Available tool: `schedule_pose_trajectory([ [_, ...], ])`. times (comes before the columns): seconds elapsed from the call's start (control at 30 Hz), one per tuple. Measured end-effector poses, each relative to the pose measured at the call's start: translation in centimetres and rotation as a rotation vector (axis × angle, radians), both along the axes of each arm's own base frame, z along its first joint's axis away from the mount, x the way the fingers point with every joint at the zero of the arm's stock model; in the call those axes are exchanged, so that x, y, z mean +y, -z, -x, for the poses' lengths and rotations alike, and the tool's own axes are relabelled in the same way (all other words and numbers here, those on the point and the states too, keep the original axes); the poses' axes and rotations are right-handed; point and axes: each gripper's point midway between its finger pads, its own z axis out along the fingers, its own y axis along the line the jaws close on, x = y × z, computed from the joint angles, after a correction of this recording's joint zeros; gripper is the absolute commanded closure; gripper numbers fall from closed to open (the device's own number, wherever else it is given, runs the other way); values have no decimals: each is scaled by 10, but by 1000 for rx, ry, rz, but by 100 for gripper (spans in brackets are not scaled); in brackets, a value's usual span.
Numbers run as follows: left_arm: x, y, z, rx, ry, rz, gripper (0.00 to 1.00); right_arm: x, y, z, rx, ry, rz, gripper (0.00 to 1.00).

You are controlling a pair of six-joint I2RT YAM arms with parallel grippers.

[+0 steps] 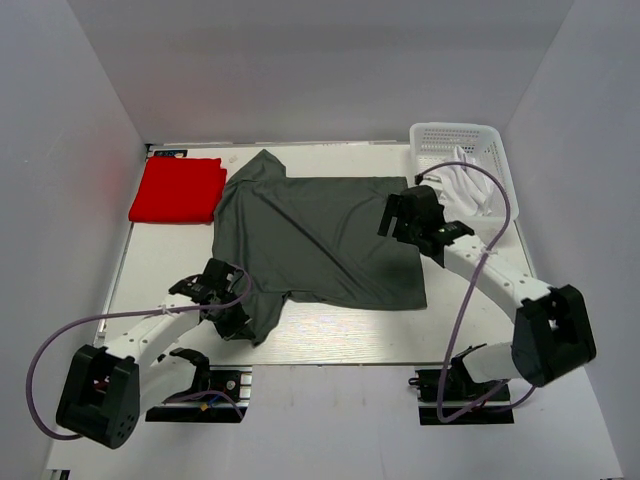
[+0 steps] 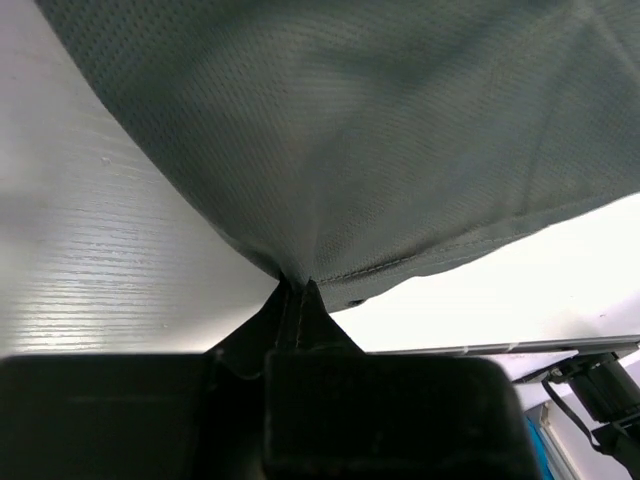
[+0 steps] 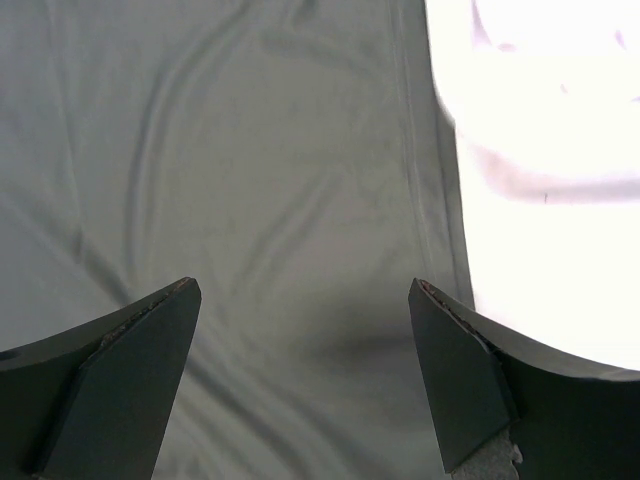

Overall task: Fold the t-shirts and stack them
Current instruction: Grap the side of the flattened tshirt closest away from the robot with both arms, then fold the flattened tshirt in 1/3 of the way

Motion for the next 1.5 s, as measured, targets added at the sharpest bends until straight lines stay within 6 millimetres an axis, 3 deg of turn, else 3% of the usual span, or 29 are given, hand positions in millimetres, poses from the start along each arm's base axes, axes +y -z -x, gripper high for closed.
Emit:
schedule_pose_trajectory([
  [0.17, 1, -7, -7, -72, 3, -2, 100, -10, 11, 46, 66, -52, -16, 10],
  [0.4, 0, -10, -8, -95, 20, 3, 100, -46, 56, 137, 226, -46, -5, 10],
  [0.5, 0, -6, -6, -72, 31, -6, 100, -56, 76, 154, 297, -7, 11, 12],
  [0.67, 1, -3, -3, -48, 41, -17, 100, -63, 101, 167, 369, 47, 28, 29],
  [0.73, 1, -3, -3, -53, 41, -16, 100, -64, 108, 168, 393, 58, 34, 42],
  [0.87, 1, -6, -4, -63, 37, -11, 100, -65, 115, 166, 402, 80, 41, 52],
  [0.9, 1, -6, -3, -63, 35, -12, 100, -65, 115, 164, 394, 84, 40, 63],
  [0.97, 2, -6, -1, -53, 29, -17, 100, -67, 115, 162, 382, 93, 43, 75],
  [1.03, 4, -6, 3, -36, 22, -22, 100, -69, 116, 161, 372, 108, 49, 96],
  [1.07, 4, -6, 5, -31, 21, -24, 100, -71, 116, 160, 366, 117, 51, 100],
  [1.5, 3, -35, 20, -11, 59, 1, 100, -78, 100, 174, 346, 112, 49, 100],
])
